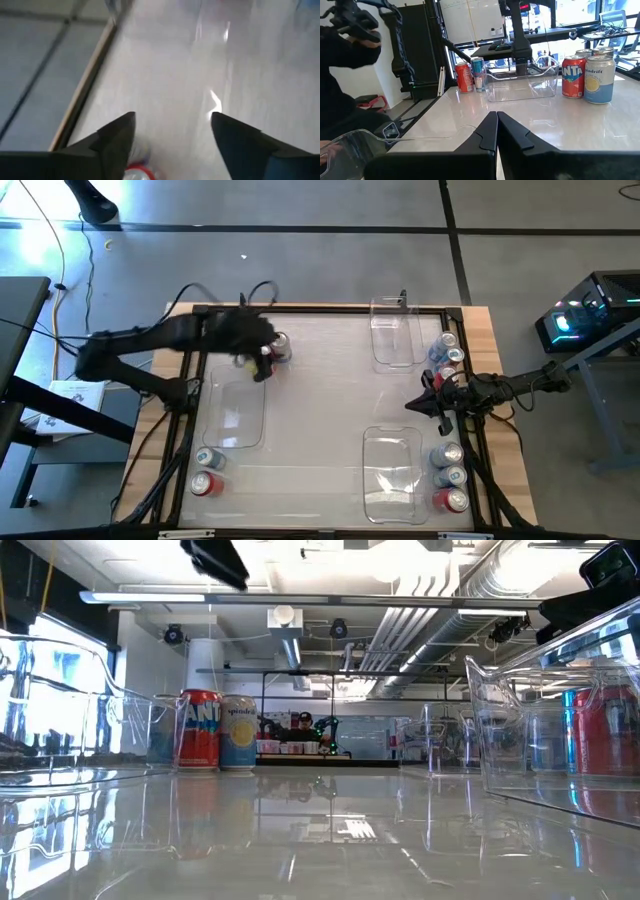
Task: Sort soda cans
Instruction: Put the top left blue and white soda can into the middle left transparent bin
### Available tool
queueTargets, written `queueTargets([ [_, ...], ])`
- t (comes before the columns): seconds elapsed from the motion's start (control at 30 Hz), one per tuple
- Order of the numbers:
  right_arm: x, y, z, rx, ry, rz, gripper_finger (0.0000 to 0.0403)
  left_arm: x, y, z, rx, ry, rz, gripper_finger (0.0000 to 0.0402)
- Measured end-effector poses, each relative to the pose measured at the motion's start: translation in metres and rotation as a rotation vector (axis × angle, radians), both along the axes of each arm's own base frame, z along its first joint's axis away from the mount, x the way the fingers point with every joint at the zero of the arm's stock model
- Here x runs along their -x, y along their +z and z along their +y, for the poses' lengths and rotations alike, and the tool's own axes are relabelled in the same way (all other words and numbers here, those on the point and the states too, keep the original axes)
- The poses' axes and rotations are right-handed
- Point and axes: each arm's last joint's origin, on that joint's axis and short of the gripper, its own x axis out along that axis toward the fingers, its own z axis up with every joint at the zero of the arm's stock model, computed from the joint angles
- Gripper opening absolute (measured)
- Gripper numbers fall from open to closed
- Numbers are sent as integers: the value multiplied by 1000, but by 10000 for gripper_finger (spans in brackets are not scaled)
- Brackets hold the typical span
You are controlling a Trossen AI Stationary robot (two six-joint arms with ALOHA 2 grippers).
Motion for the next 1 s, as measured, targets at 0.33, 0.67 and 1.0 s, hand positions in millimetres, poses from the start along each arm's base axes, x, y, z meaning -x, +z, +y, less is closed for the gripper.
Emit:
queueTargets([
  [0.33, 0, 0, 0, 0, -1, 0, 0, -42, -63, 67, -35, -154, 344, 323],
  [0.67, 0, 0, 0, 0, 0, -1, 0, -63, -101, 81, -118, -274, 511, 322],
  [1.0, 0, 0, 0, 0, 0, 0, 0, -50, -96, 105, -37, -96, 450, 322],
])
